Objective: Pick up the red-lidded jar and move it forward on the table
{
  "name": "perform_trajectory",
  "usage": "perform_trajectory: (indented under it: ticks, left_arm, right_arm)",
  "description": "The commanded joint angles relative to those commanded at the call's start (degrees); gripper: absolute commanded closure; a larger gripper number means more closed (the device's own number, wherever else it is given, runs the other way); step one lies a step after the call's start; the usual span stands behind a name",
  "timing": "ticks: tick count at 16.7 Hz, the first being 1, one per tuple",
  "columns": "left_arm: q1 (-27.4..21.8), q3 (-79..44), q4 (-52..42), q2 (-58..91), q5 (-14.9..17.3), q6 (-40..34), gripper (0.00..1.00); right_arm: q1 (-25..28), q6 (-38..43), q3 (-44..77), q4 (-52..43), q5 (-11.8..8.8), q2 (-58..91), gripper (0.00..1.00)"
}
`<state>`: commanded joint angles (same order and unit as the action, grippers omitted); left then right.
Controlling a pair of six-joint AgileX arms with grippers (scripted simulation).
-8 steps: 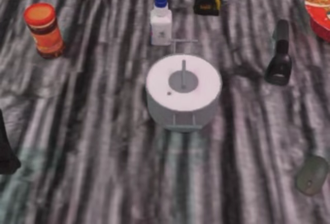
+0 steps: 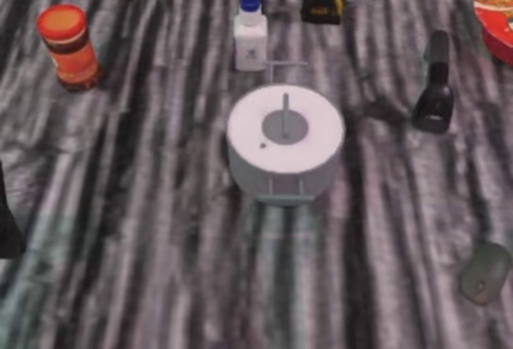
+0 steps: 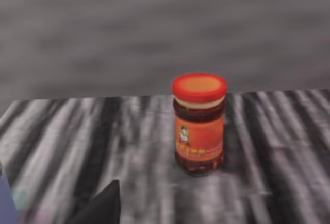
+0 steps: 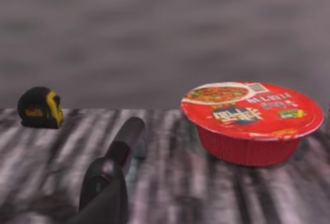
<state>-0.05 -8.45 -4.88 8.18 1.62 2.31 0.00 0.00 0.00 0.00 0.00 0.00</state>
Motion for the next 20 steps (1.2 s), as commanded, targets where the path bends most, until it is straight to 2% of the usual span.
perform_trajectory:
  ticks: [8,14,20]
  left_arm:
    - [-0.3,-29.9,-18.5,32.5,6.1,9.3,0.0]
    - [0.2,-59.7,-36.8,66.6,10.8,19.2,0.0]
    - [1.6,-91.4,-53.6,100.6,14.0,29.6,0.0]
  right_arm:
    - [0.0,0.0,0.0,0.0,0.0,0.0,0.0]
    - [0.0,0.0,0.0,0.0,0.0,0.0,0.0]
    - [0.0,0.0,0.0,0.0,0.0,0.0,0.0]
